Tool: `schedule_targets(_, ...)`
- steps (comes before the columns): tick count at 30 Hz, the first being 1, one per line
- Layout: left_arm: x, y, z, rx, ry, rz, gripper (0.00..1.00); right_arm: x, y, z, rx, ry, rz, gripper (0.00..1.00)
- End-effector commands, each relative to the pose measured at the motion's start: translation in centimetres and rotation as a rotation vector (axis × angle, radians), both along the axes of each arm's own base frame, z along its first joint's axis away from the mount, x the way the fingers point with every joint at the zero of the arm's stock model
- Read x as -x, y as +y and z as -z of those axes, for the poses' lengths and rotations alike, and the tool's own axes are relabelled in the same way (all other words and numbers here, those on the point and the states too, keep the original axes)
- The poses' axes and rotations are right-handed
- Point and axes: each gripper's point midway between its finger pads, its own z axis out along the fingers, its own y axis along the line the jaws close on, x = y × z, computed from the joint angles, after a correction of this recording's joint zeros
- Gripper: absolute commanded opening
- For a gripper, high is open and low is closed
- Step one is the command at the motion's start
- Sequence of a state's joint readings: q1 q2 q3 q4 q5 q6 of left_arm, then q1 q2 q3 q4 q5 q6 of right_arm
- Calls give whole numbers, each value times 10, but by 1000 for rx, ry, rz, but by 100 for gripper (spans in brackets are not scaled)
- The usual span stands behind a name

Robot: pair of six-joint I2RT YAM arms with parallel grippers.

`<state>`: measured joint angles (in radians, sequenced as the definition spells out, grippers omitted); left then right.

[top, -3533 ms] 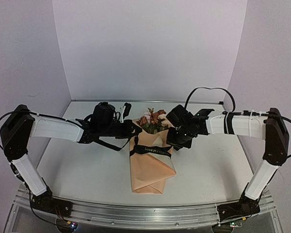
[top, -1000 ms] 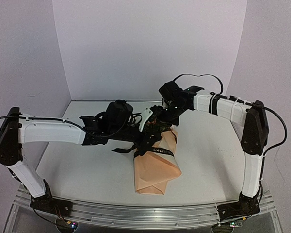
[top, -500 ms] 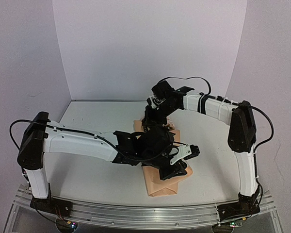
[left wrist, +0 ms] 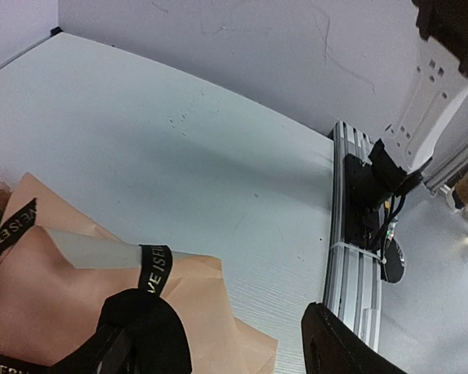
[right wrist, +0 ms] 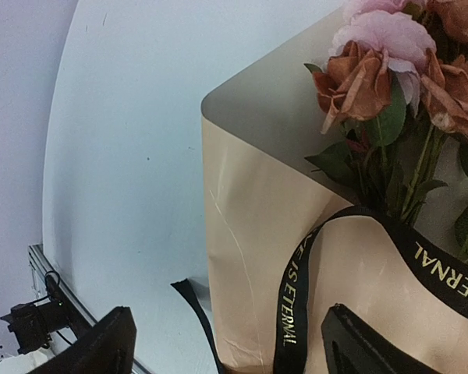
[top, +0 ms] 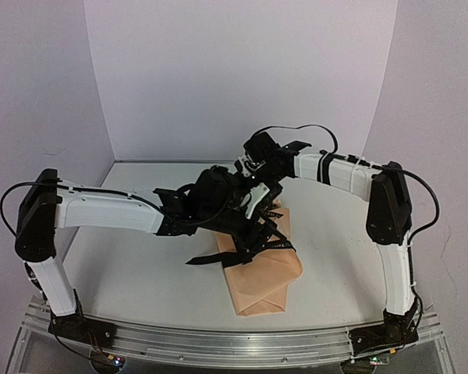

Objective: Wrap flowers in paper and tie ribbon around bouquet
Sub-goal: Tie the ribbon around the folded bouquet.

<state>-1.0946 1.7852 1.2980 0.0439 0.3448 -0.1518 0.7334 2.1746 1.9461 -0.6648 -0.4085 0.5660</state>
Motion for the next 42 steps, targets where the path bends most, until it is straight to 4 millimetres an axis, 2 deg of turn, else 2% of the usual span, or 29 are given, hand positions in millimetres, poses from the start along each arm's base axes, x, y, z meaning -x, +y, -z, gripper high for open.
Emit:
schedule_targets(1,11,17,-75,228,72,9,74,0,-16,-43,-13,-105,13,97)
schedule_targets(6,5,35,-63,209,113,-46,78,7,-32,-54,12,-146,25,98)
schedule_targets(13,18,35,-45,114,102,48,82,19,-64,-66,57,-191,90,98)
schedule_targets(15,27,31,-46,95,80,121,83,25,-70,-69,59,-196,88,98)
schedule_targets(18,45,24,-25,-6,107,234,85,31,-77,-65,73,-190,91,98)
schedule_targets(23,67,9,-2,-76,149,358,88,39,-86,-60,87,-182,99,98)
schedule_targets(29,74,-1,20,-86,226,404,89,55,-94,-42,105,-139,75,92)
schedule_targets(31,76,-1,27,-83,255,409,89,62,-94,-33,111,-115,50,87)
schedule_targets(35,80,2,24,-38,287,420,89,72,-92,-14,128,-72,9,71)
schedule_targets(39,84,5,35,-35,329,420,89,85,-78,3,146,-44,-55,69)
schedule_targets(42,86,9,39,-37,337,412,89,92,-65,18,158,-15,-104,73)
